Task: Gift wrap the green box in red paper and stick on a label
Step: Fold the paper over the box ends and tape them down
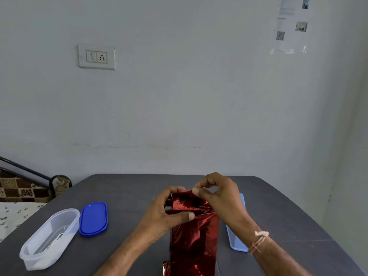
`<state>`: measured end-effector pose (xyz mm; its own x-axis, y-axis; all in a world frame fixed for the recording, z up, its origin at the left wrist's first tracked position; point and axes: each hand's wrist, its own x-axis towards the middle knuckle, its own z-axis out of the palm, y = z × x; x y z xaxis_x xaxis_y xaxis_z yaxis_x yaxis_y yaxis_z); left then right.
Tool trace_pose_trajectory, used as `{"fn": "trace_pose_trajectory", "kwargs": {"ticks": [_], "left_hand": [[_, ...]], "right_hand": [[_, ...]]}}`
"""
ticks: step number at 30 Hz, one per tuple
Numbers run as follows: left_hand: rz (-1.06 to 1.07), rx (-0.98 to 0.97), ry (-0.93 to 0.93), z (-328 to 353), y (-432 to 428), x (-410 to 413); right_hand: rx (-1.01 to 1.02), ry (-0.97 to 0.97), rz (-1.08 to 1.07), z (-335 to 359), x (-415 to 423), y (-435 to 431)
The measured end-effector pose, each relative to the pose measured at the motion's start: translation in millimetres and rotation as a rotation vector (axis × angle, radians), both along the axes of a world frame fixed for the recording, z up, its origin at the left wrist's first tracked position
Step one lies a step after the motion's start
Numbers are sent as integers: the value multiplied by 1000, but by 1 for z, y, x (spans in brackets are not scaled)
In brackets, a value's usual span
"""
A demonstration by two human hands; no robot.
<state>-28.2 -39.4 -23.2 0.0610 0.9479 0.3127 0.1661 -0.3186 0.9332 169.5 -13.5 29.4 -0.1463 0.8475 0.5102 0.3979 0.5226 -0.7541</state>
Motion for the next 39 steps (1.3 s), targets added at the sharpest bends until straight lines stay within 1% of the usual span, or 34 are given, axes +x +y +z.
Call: {"fn": "trace_pose_trajectory", "kwargs": {"ticks": [7, 11, 17, 21, 28, 33, 39], "left_hand": [[60, 41, 5, -7, -4, 4], [73, 54, -12, -9, -8, 7], [95, 87, 6, -14, -11, 9], [115, 122, 20, -16, -14, 12], [155, 132, -11, -14, -19, 16], [164, 106, -21, -15, -19, 14], [217, 117, -9, -14, -24, 18]], "right_hand": [[87, -26, -29, -16, 2, -12], [134, 9, -27, -27, 3, -20], [179, -23, -34, -32, 4, -28], [173, -29, -17, -35, 5, -31], [173, -43, -18, -38, 6, -29], [272, -86, -42, -45, 6, -30], [419, -144, -178, -54, 3, -38]]}}
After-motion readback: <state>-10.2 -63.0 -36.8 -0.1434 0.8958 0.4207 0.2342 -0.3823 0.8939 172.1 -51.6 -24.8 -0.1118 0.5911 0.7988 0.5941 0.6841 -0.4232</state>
